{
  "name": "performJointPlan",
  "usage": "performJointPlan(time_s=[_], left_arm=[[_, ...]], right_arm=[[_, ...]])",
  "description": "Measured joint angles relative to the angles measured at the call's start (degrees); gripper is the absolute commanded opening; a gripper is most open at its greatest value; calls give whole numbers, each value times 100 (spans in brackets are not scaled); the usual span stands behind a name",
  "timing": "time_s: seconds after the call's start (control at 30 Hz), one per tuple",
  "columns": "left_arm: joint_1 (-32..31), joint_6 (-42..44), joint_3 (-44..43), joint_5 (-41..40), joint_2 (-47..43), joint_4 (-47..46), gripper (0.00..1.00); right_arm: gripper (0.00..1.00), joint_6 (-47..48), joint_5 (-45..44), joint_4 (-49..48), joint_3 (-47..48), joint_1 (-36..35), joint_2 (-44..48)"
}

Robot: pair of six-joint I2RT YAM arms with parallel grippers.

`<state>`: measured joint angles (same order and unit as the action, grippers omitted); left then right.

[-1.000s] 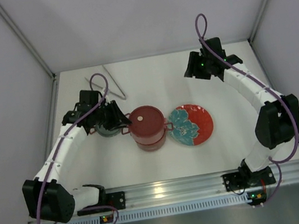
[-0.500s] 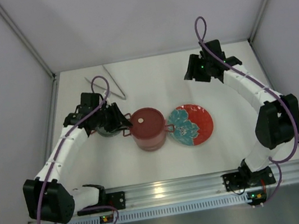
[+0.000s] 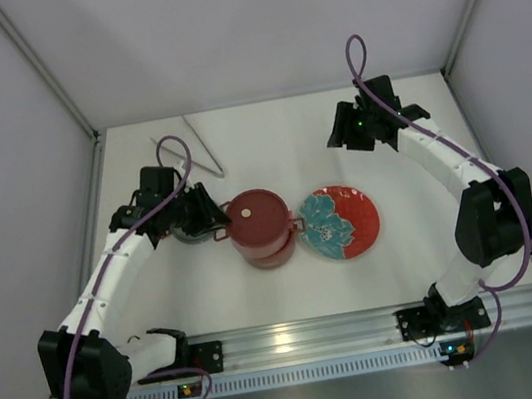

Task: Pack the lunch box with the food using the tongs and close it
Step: Place the packing box into the packing box.

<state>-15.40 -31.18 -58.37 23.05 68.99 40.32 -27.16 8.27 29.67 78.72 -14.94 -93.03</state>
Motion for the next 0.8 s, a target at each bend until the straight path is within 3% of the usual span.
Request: performJointPlan(time_s=[0.8], left_arm=[[-28, 144, 0, 304, 256, -83, 2]], right_arm=[[55, -2, 37, -9, -7, 0, 2]])
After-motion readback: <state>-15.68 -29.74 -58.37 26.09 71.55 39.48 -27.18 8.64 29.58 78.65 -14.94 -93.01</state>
